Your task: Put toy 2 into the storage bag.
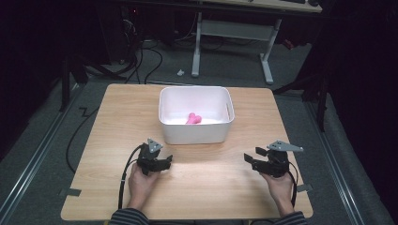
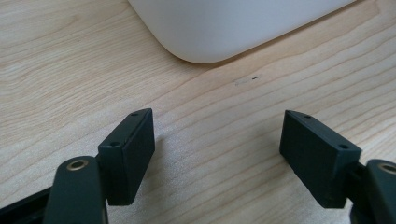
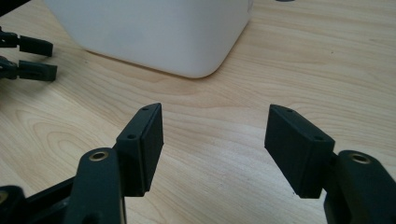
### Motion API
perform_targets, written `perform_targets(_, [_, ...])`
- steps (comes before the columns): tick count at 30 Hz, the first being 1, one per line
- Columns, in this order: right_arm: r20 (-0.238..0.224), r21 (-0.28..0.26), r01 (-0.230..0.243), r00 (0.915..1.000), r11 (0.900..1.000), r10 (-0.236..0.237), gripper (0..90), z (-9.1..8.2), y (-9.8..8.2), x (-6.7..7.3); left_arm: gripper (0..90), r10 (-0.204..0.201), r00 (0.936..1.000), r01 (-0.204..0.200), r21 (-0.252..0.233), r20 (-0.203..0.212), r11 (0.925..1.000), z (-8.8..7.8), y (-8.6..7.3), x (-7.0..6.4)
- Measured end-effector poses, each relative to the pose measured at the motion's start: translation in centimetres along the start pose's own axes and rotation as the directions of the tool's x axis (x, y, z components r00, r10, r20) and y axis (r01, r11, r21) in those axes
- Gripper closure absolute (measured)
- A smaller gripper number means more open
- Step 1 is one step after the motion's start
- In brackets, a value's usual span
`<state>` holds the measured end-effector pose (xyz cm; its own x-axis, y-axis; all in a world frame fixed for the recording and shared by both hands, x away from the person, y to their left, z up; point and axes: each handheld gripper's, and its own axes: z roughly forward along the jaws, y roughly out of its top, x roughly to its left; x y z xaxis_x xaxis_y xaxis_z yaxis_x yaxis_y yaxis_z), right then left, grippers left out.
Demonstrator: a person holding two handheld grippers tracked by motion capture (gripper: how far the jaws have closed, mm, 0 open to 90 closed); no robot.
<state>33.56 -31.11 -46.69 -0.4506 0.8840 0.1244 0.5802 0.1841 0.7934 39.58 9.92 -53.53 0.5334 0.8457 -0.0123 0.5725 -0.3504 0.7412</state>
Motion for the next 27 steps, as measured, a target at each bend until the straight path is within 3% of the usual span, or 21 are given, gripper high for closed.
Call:
perform_targets(14, [0.020,0.044,-0.020,0.9996,0.999,0.019,37.3,3.3,-2.9,-0.4,26.8,0.000,1.0000,0.000,0.000,0.000,1.0000,0.0,0.0,0.0])
perform_targets(27, [0.048,0.085,-0.005,0.9989,0.996,0.001,37.6,4.7,-3.6,-0.3,26.8,0.000,1.0000,0.000,0.000,0.000,1.0000,0.0,0.0,0.0])
